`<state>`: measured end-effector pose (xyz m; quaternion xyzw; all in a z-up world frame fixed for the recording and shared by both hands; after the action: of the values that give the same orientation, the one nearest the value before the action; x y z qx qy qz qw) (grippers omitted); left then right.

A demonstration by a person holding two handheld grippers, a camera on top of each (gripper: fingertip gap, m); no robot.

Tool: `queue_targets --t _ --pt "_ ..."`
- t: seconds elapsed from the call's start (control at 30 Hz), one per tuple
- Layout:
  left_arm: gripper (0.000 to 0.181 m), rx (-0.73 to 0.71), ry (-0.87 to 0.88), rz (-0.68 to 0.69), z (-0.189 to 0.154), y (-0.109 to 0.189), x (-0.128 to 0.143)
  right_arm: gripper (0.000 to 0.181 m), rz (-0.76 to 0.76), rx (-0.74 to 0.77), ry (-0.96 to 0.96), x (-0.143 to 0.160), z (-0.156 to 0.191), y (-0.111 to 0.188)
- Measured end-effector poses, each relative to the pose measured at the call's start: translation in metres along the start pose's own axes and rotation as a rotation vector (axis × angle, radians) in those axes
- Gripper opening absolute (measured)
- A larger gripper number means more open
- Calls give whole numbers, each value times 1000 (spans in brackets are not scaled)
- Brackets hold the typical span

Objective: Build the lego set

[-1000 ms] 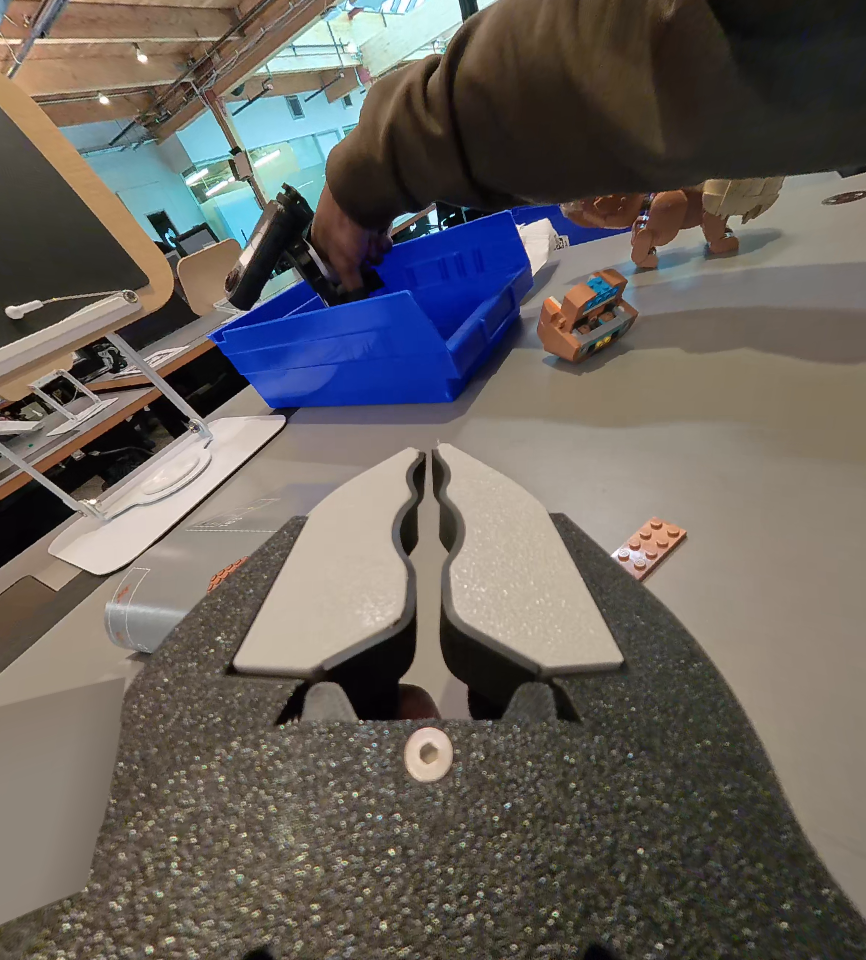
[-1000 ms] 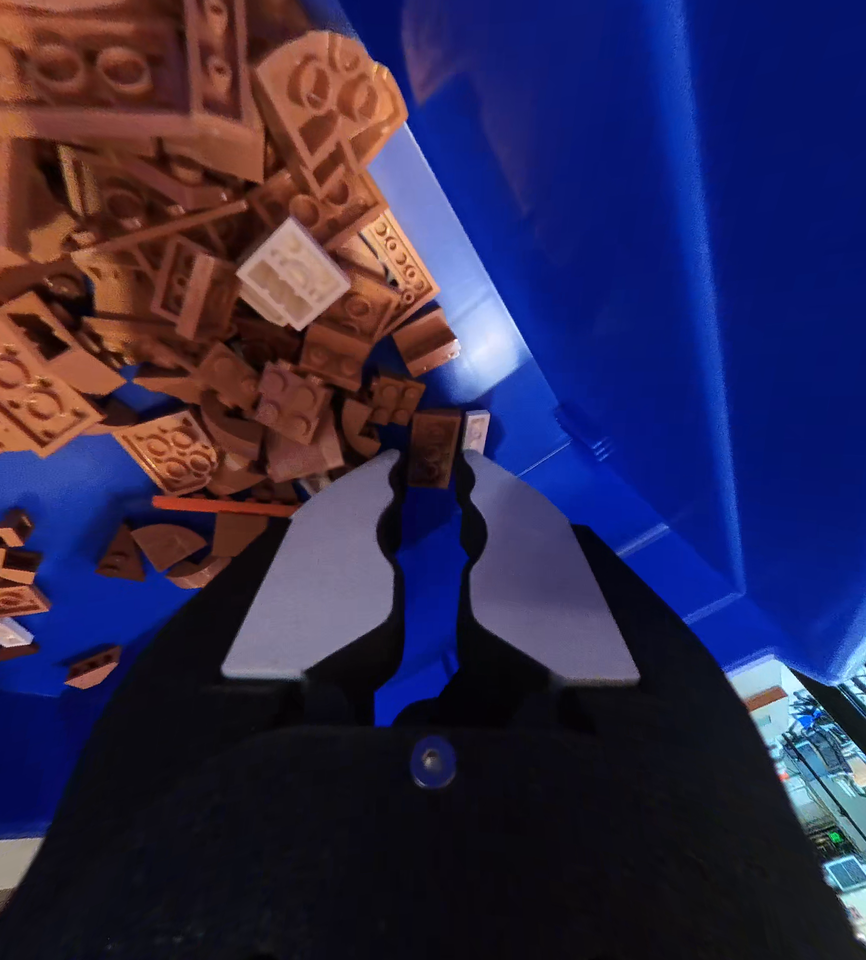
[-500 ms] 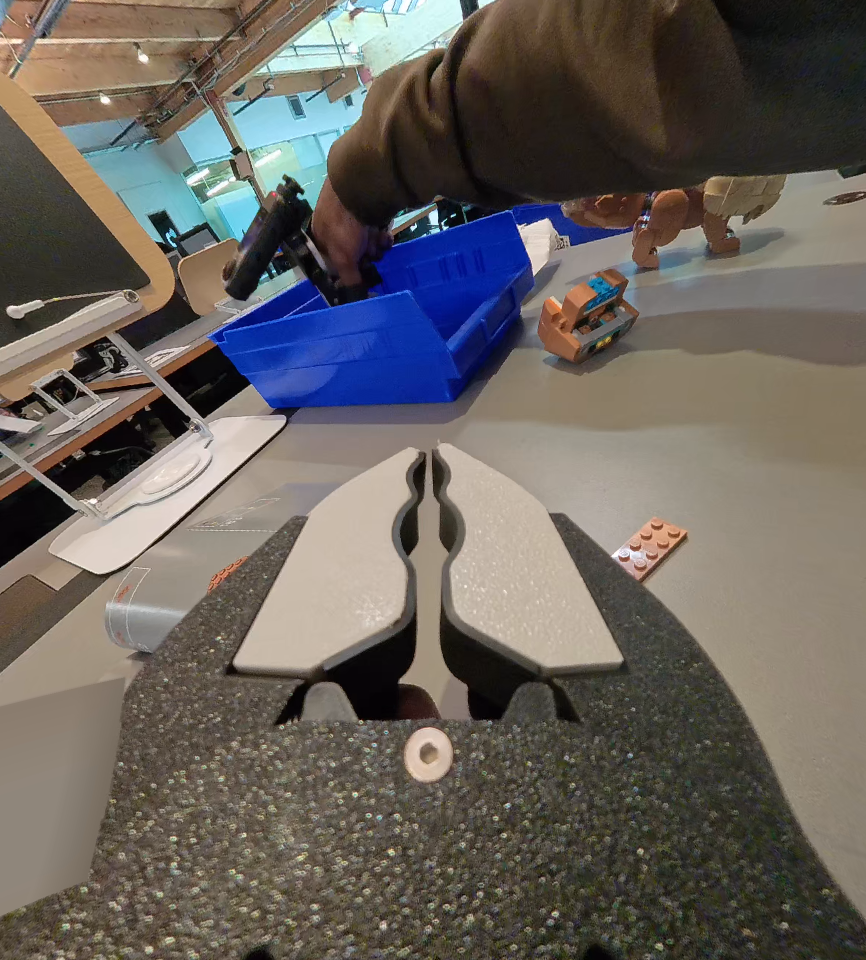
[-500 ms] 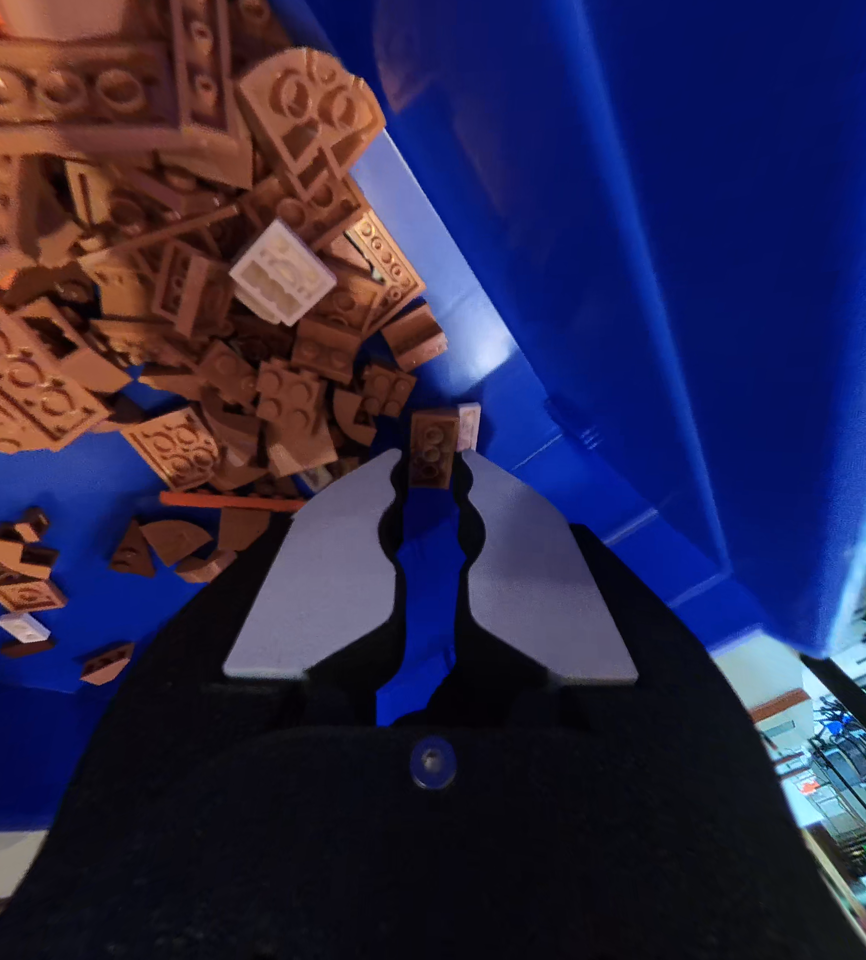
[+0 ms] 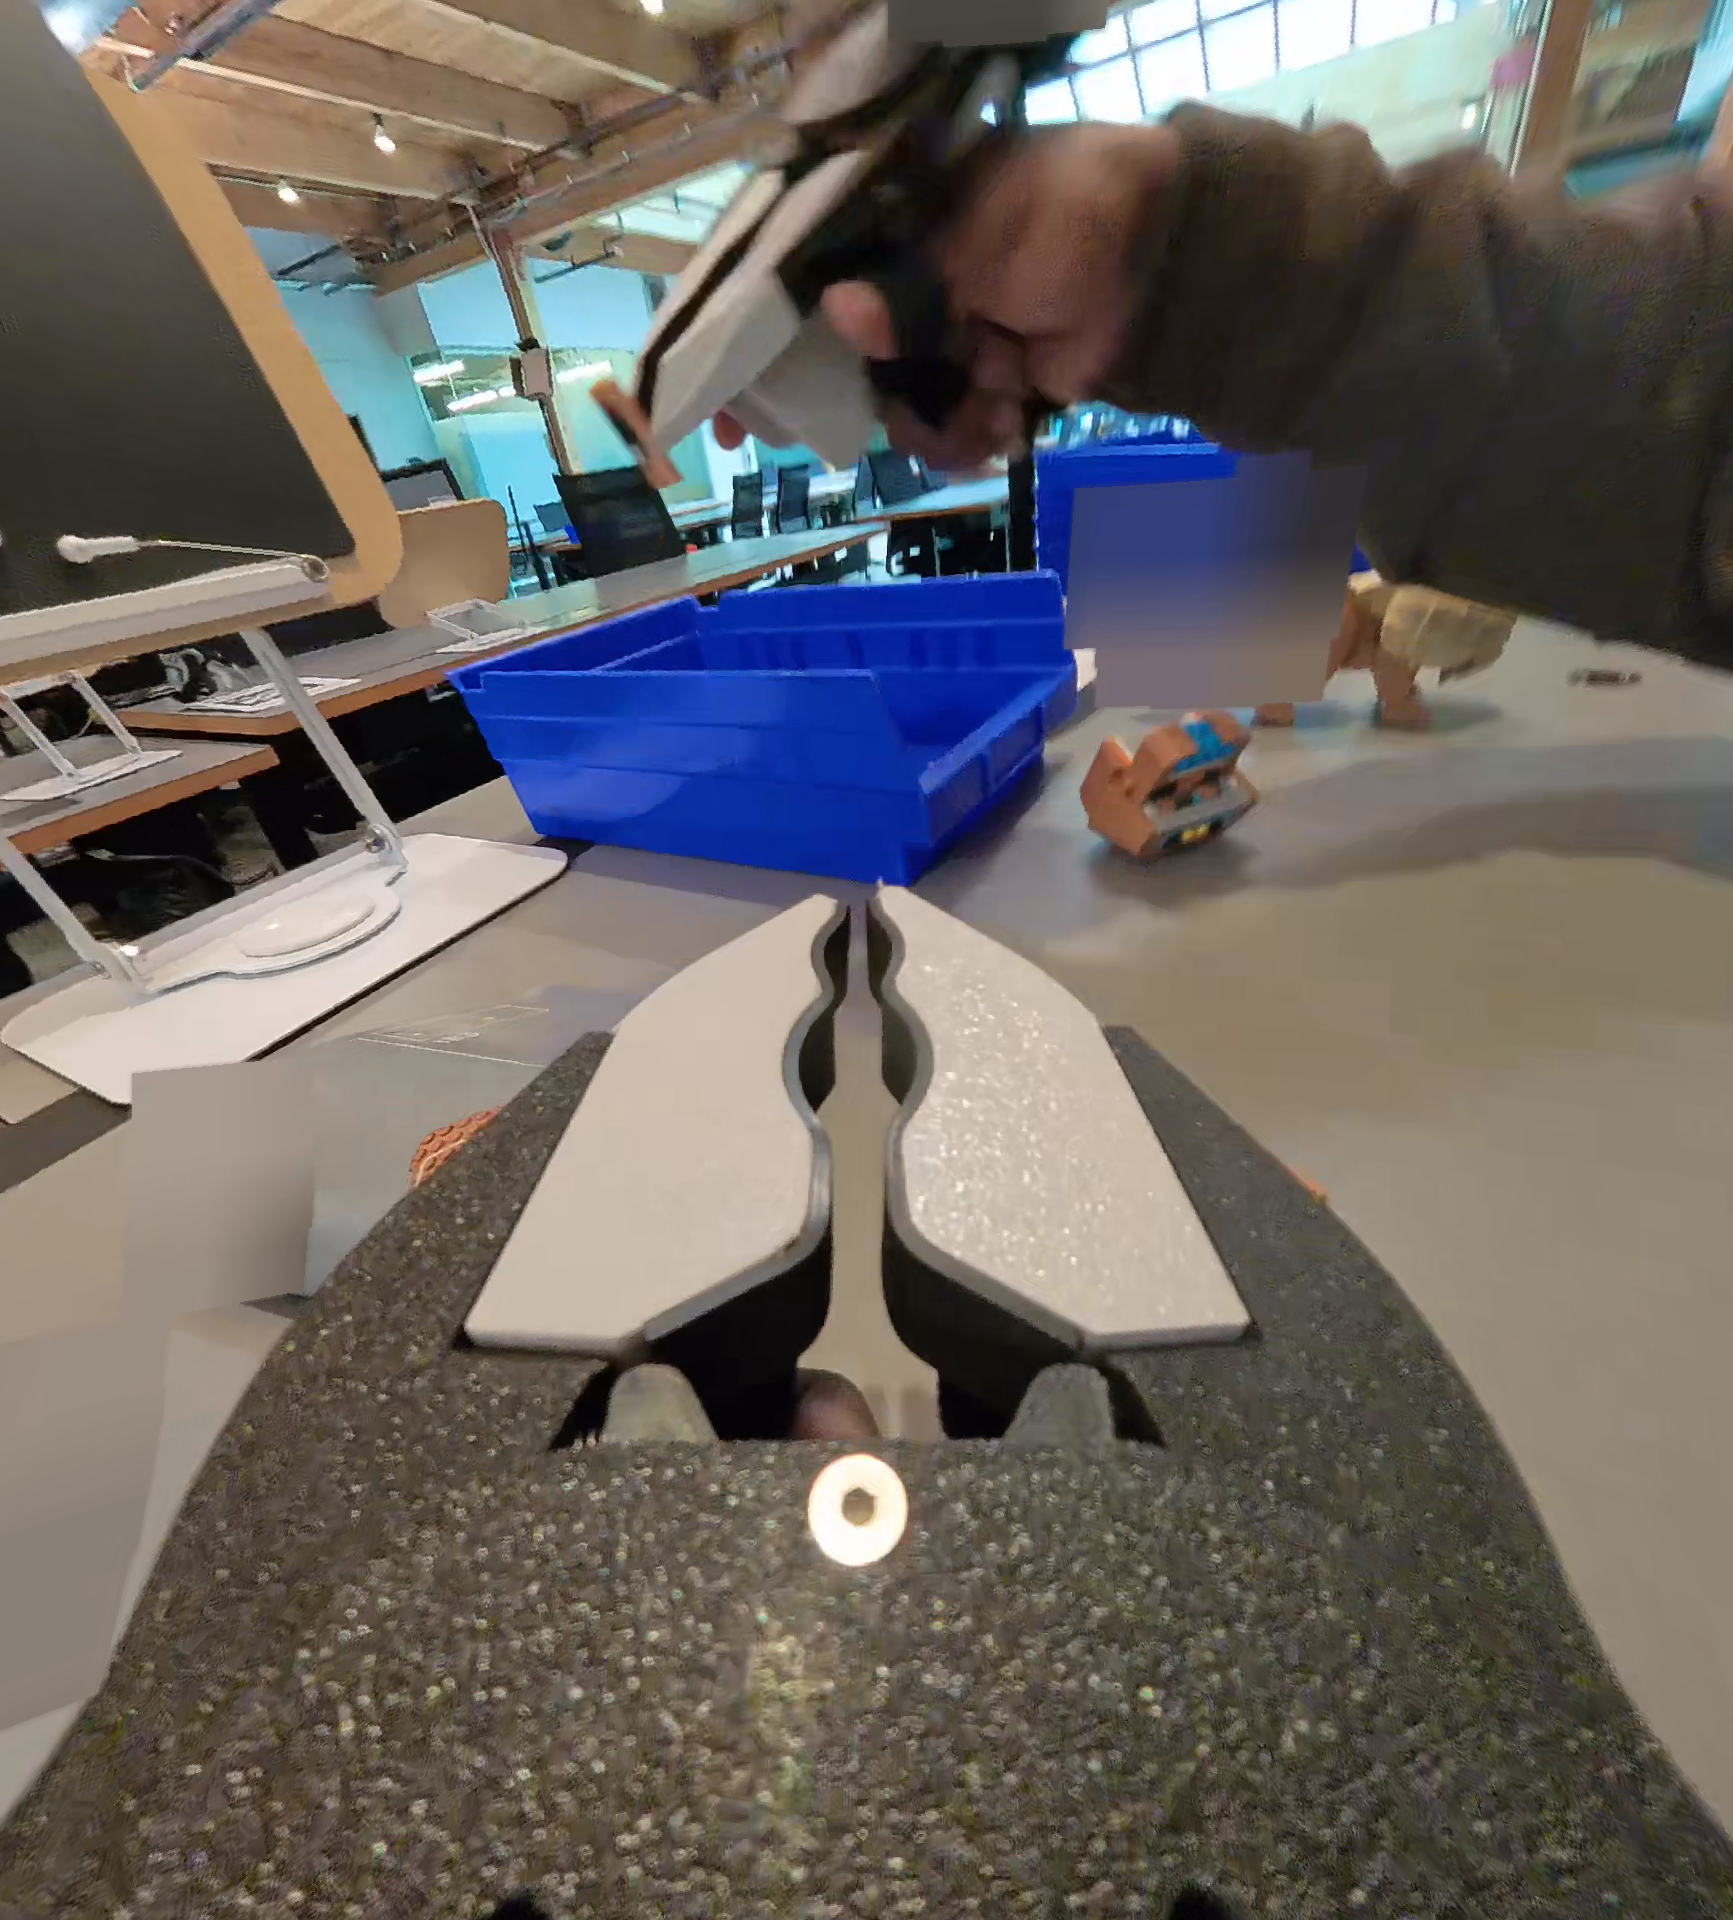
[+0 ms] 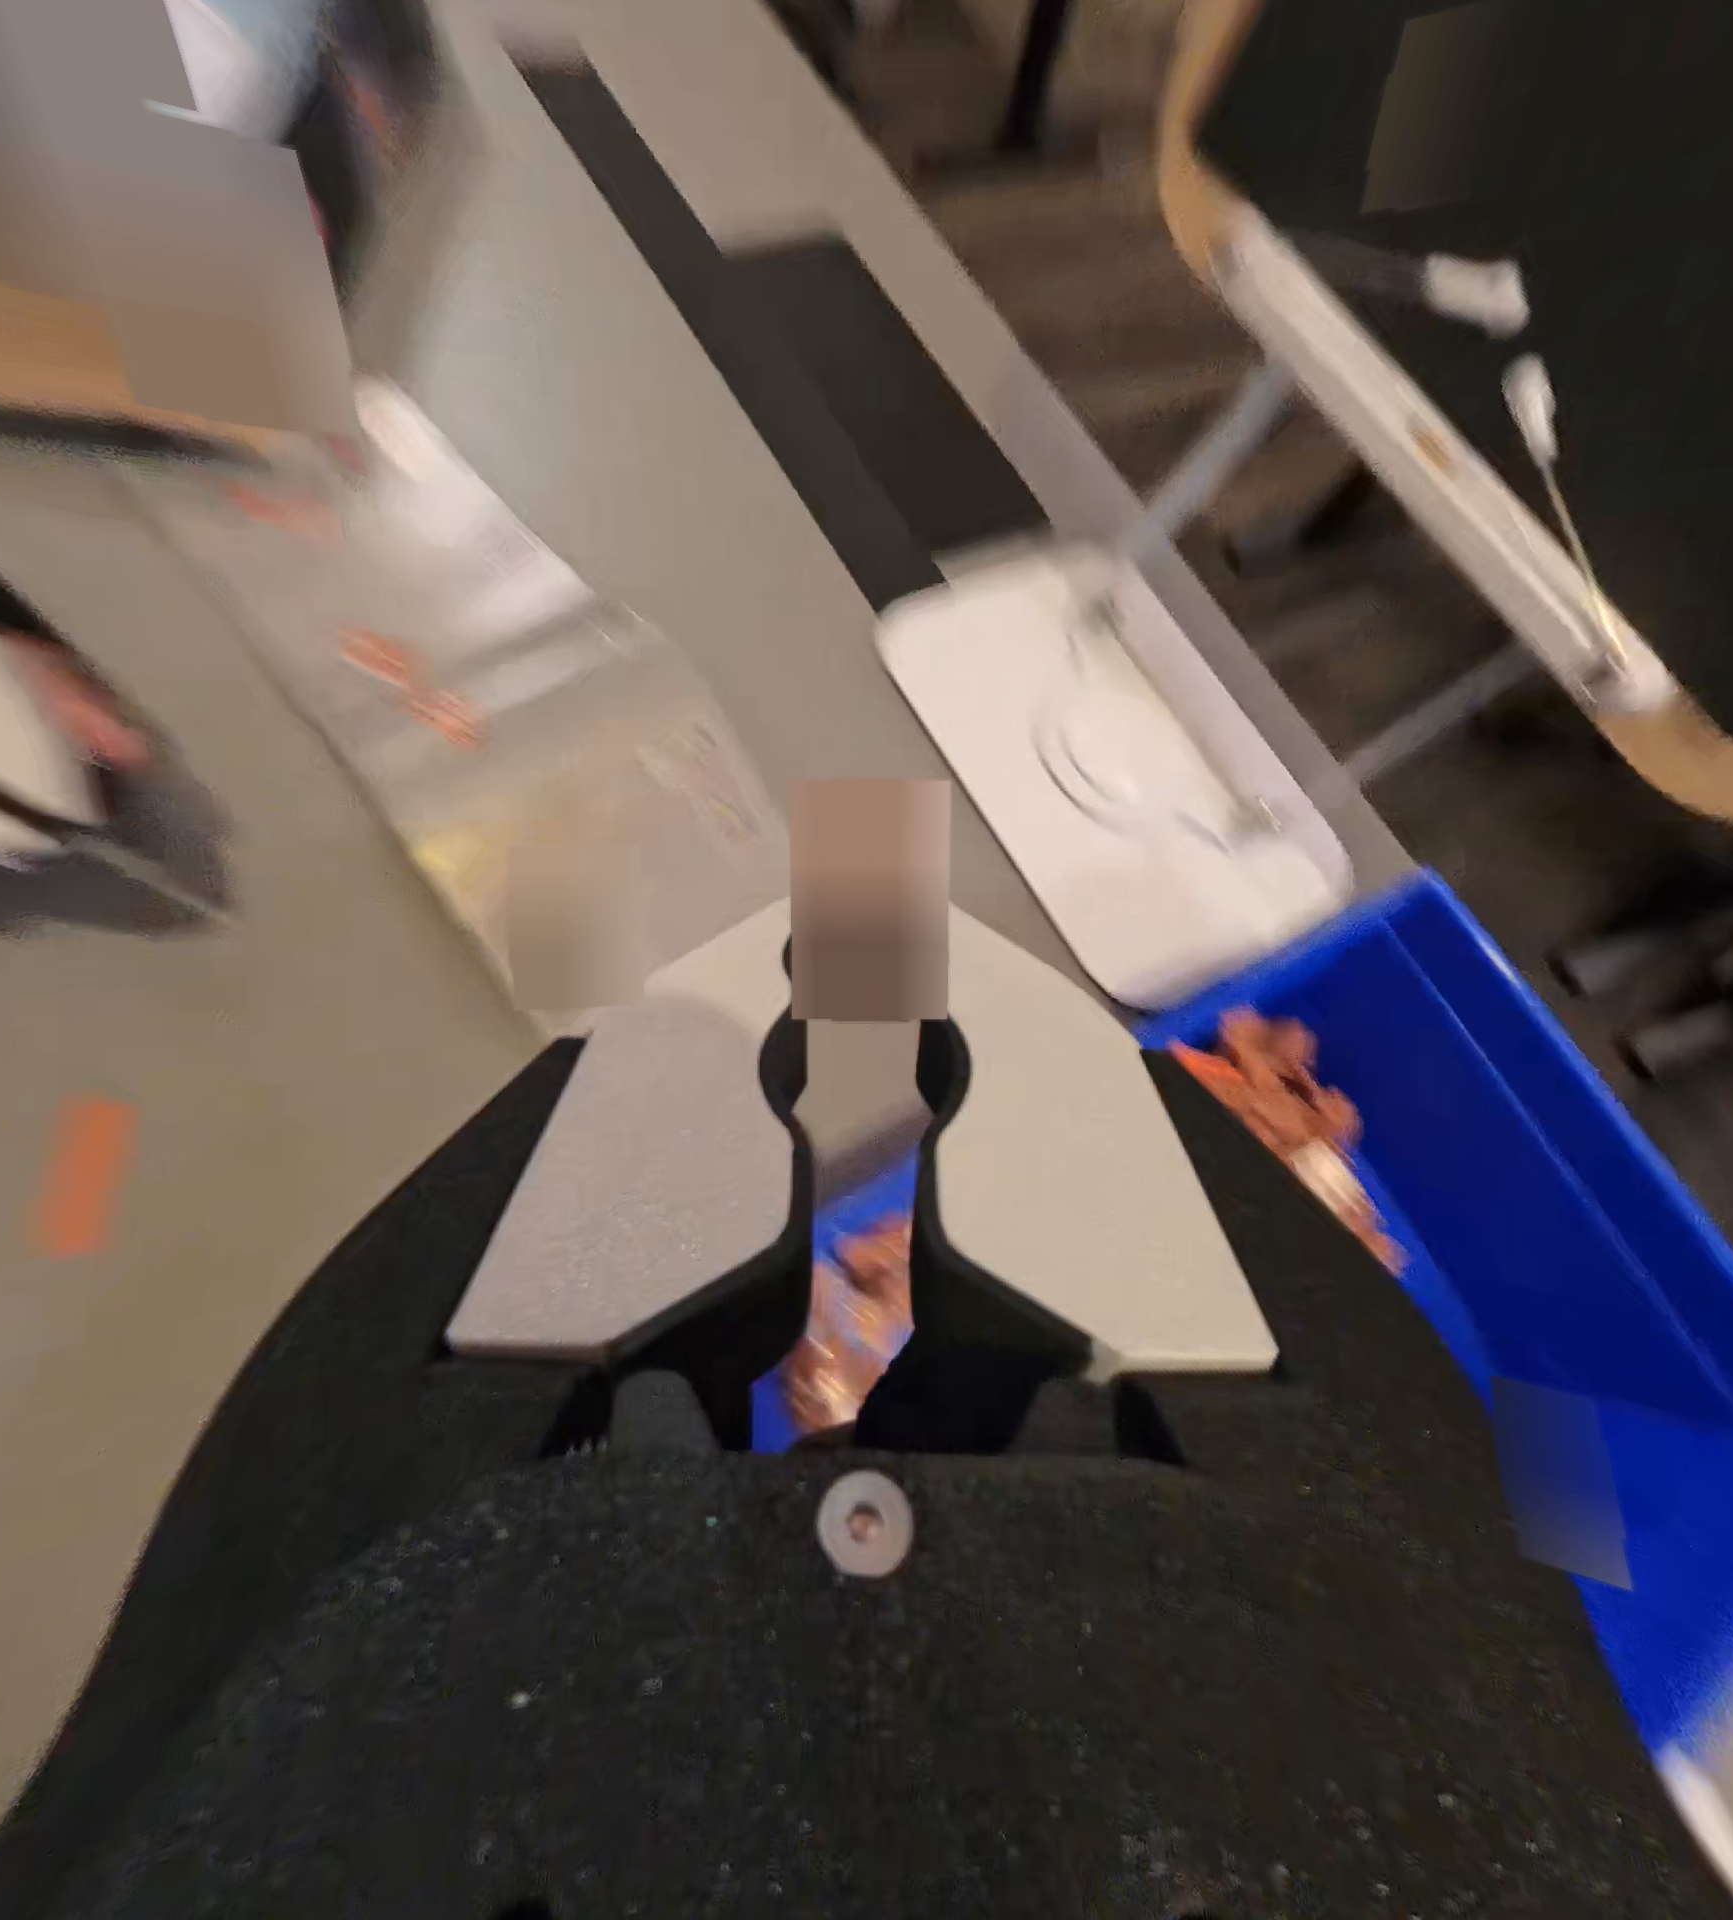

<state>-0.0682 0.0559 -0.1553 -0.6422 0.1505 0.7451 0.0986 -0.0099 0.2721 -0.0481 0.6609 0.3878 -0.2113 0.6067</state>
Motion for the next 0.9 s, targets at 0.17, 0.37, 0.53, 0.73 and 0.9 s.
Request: queue_targets --t 0.17,0.37,0.53,0.73,0.9 --pt "22 -37 -24 -125 7 12 -16 16 -457 -430 -193 -23 124 -6" --pt "37 -24 -202 -245 -2 27 -31 16 -673 -896 -473 -1 165 -37" --pt "37 -10 -220 -193 -6 20 -24 16 -698 -924 -488 6 160 -40" --pt "37 -6 -202 -162 -6 15 -20 16 -707 -926 -492 13 152 -41" --pt "36 -9 -193 -143 -6 14 -18 16 -721 -909 -484 14 144 -38"
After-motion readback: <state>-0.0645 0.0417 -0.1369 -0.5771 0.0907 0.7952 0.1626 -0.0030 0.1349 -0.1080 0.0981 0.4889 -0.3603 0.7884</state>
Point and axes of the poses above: each gripper's, where its closed fingertips meet, y back along the fingers, x out of its underside, z = x × y across the jaws, the point moved 5 cm from there along y, back along the fingers, and after that the axes turned 7 degrees about z, right-handed, at the moved point
